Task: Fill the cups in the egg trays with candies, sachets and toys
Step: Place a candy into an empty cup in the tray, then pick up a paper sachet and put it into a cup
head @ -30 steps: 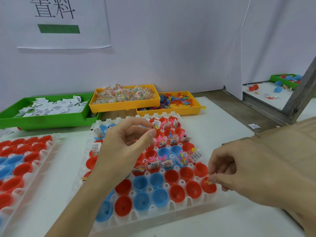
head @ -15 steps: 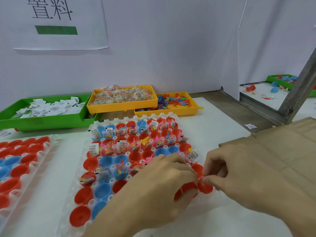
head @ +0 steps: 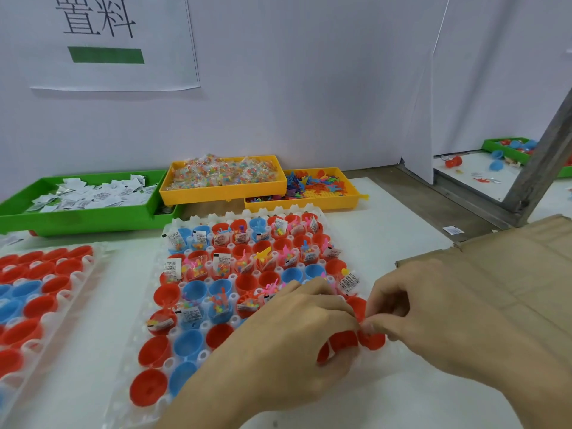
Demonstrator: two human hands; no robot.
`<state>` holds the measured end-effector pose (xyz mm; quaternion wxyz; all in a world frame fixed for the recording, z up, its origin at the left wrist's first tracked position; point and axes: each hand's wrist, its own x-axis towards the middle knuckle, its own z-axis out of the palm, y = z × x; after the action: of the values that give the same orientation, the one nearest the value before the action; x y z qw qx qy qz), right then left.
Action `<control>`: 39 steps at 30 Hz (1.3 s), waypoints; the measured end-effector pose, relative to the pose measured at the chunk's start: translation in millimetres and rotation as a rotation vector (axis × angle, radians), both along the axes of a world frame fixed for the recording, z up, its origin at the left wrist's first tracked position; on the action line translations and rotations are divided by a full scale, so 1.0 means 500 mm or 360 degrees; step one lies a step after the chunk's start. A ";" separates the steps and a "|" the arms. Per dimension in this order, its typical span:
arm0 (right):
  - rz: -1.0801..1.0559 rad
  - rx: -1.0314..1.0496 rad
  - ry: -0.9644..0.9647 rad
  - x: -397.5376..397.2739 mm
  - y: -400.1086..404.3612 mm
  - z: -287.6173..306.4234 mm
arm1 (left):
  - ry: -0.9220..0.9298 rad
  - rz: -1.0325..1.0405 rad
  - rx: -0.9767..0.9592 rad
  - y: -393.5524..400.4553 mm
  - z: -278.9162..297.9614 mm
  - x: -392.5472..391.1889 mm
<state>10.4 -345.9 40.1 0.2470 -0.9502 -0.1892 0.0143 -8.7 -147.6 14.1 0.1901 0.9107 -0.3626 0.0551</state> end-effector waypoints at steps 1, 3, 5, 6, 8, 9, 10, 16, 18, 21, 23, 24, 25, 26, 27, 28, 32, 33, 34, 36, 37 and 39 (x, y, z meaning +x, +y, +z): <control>-0.0001 0.0007 0.0011 0.000 0.000 0.001 | -0.0020 0.0000 -0.0004 0.000 0.000 0.000; -0.0009 0.0012 0.0006 0.000 -0.002 0.003 | -0.0041 -0.0003 -0.0023 0.000 -0.002 0.000; -0.0020 0.0018 -0.0009 0.002 -0.006 0.008 | -0.0041 -0.0013 -0.0067 0.000 -0.005 0.001; -0.0019 0.0030 -0.0002 0.005 -0.008 0.012 | -0.0042 -0.0022 -0.0108 0.000 -0.006 0.002; -0.0001 0.0088 0.0034 0.017 -0.010 0.027 | -0.0044 -0.0031 -0.0204 0.001 -0.007 0.004; 0.0010 0.0123 0.0027 0.028 -0.010 0.035 | -0.0042 -0.0028 -0.0248 0.001 -0.007 0.006; 0.0013 0.0154 -0.0004 0.042 -0.009 0.044 | -0.0036 -0.0023 -0.0293 0.002 -0.007 0.007; 0.0016 0.0535 -0.0101 0.197 0.028 0.054 | -0.0058 0.0070 -0.0549 0.019 0.001 0.014; -0.0036 0.0732 -0.0133 0.255 0.053 0.023 | -0.0065 0.0139 -0.0615 0.033 0.011 0.018; -0.0171 0.1037 -0.0151 0.314 0.080 -0.046 | -0.0096 0.0349 -0.0803 0.073 0.035 0.033; -0.0278 0.1145 -0.0183 0.338 0.080 -0.092 | -0.0167 0.0625 -0.0972 0.115 0.055 0.056; -0.0324 0.1173 -0.0206 0.348 0.076 -0.111 | -0.0187 0.0796 -0.1042 0.140 0.065 0.073; -0.0365 0.1202 -0.0226 0.356 0.071 -0.128 | -0.0202 0.0980 -0.1078 0.167 0.074 0.095; -0.0398 0.1235 -0.0240 0.362 0.067 -0.141 | -0.0215 0.1167 -0.1067 0.195 0.082 0.122; -0.0427 0.1258 -0.0251 0.366 0.065 -0.151 | -0.0221 0.1353 -0.1008 0.226 0.089 0.154; -0.0454 0.1261 -0.0263 0.368 0.064 -0.158 | -0.0217 0.1526 -0.0920 0.257 0.091 0.189; -0.0460 0.1214 -0.0337 0.362 0.068 -0.168 | -0.0201 0.1950 -0.0339 0.381 0.074 0.299; -0.0439 0.1184 -0.0348 0.359 0.071 -0.168 | -0.0189 0.1970 -0.0181 0.411 0.069 0.315; -0.0415 0.1150 -0.0360 0.357 0.073 -0.167 | -0.0180 0.1981 -0.0064 0.439 0.067 0.327; -0.0378 0.1113 -0.0370 0.354 0.076 -0.167 | -0.0117 0.1994 0.0030 0.481 0.070 0.344; -0.0369 0.1108 -0.0371 0.354 0.077 -0.167 | -0.0086 0.2002 0.0057 0.496 0.070 0.352; -0.0366 0.1110 -0.0373 0.355 0.077 -0.168 | 0.0025 0.2014 0.0218 0.510 0.065 0.366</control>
<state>187.7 -307.4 -44.1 0.5321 -0.8194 -0.1018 -0.1874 174.2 107.4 46.7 0.0647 0.9592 0.2444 0.1266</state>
